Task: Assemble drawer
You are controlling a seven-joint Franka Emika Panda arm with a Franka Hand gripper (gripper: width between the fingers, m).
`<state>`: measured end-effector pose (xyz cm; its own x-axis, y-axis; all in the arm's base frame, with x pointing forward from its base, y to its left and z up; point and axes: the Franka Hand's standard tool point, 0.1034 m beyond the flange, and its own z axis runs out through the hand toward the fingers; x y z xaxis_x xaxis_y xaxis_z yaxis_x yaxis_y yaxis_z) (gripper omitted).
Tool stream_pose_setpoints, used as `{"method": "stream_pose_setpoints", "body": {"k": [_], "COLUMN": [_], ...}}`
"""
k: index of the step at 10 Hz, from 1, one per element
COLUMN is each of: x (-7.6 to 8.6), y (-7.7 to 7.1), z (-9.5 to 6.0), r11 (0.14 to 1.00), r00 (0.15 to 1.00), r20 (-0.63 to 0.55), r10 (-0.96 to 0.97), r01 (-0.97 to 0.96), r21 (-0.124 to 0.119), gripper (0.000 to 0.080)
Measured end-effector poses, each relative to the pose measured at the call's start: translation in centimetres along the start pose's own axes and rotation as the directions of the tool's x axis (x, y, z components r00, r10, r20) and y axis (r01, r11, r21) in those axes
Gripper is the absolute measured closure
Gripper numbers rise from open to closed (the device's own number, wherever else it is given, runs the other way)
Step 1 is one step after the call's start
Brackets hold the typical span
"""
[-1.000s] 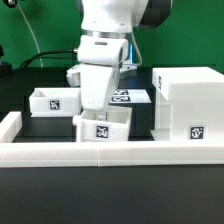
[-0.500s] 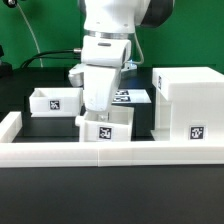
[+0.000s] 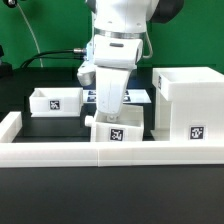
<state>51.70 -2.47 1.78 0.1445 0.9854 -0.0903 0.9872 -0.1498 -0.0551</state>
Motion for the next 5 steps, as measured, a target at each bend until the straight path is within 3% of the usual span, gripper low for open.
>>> {"method": "stream_pose_setpoints", "body": {"k": [3, 5], "x": [0.34, -0.41], "y": [0.74, 0.66], "z": [-0.56, -0.38], "r11": [1.000, 1.000], "r00": [1.000, 1.000], "r20": [0.002, 0.000], "r10": [-0.024, -0.024], "r01": [0.024, 0.024], "r21": [0.009, 0.014], "gripper": [0.0758, 0.0758]}}
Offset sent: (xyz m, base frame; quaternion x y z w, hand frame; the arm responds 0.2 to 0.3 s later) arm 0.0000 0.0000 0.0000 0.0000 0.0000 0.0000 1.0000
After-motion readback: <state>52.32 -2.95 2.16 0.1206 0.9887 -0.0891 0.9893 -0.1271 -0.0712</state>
